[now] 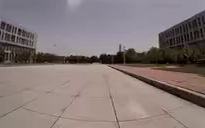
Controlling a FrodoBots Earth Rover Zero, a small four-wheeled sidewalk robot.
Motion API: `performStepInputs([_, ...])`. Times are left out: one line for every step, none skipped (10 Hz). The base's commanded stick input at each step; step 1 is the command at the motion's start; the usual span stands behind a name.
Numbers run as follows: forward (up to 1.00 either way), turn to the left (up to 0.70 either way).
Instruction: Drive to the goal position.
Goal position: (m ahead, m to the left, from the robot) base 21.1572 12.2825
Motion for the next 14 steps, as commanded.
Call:
performStepInputs([1.00,0.00])
performStepInputs([1.00,0.00])
performStepInputs([1.00,0.00])
performStepInputs([1.00,0.00])
performStepInputs([1.00,0.00])
performStepInputs([1.00,0.00])
performStepInputs([1.00,0.00])
performStepInputs([1.00,0.00])
performStepInputs([1.00,0.00])
performStepInputs([1.00,0.00])
performStepInputs([1.00,0.00])
performStepInputs([0.98,0.00])
performStepInputs([1.00,0.00])
performStepInputs([1.00,0.00])
